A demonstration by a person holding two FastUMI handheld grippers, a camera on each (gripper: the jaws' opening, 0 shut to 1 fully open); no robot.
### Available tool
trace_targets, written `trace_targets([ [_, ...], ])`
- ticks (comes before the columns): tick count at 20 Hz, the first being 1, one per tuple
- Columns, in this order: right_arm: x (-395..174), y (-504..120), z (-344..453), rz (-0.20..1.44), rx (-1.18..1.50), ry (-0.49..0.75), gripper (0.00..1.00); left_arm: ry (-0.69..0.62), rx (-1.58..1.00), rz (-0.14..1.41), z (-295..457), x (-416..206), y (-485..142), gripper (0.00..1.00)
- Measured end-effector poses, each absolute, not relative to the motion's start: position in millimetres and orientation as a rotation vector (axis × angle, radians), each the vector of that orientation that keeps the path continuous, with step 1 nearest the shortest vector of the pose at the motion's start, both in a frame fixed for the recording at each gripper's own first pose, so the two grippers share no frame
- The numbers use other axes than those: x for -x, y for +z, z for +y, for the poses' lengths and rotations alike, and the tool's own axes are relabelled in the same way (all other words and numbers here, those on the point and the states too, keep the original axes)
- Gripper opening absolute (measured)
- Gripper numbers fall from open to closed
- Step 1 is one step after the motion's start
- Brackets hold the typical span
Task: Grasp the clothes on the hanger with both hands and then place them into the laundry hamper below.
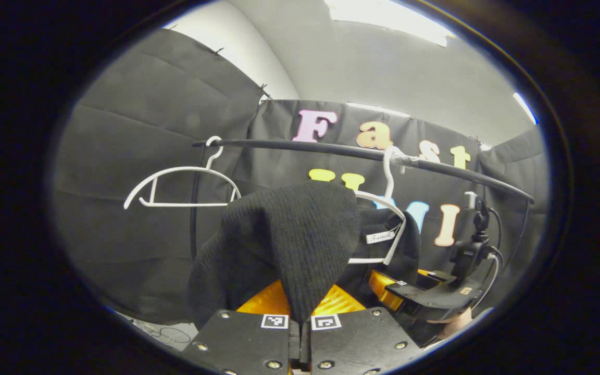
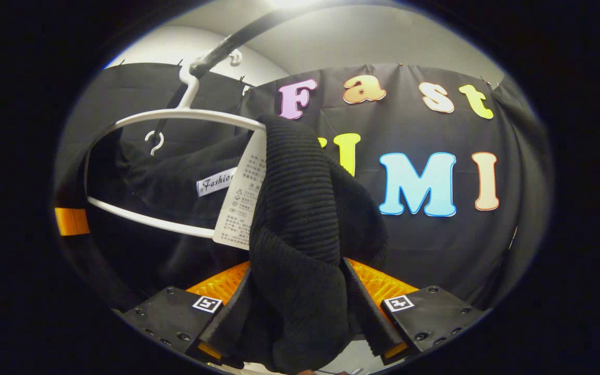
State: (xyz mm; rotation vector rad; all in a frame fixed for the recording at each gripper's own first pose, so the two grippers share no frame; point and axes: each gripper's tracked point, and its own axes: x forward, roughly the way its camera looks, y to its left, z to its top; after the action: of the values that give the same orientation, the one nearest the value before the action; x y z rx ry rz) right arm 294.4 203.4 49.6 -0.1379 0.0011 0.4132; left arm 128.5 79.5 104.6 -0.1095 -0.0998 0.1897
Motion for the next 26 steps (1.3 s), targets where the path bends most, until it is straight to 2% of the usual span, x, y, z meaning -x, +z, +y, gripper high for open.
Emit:
trace_targets([
  [1,-295,50,205,-0.002,0.13,0.423,0.94,0.193,0.105,-0.104,81,-126,105,0.01],
  [7,-281,54,211,-0.015,0.055,0.484,0.1,0.164,0.1,-0.101,86,-123,106,0.02],
  [8,-278,56,209,-0.006,0.033,0.498,0.13,0.156,0.102,-0.105,87,-123,106,0.01],
  [10,-280,56,204,0.003,-0.013,0.509,0.08,0.139,0.111,-0.12,90,-123,110,0.01],
  [18,-269,75,172,-0.022,-0.048,0.456,0.09,0.151,0.153,-0.177,127,-109,127,0.01],
  [24,-250,68,164,0.029,-0.052,0.524,0.08,0.117,0.145,-0.181,136,-114,140,0.01],
  [26,-244,67,160,0.053,-0.077,0.55,0.09,0.067,0.15,-0.16,132,-115,144,0.01],
])
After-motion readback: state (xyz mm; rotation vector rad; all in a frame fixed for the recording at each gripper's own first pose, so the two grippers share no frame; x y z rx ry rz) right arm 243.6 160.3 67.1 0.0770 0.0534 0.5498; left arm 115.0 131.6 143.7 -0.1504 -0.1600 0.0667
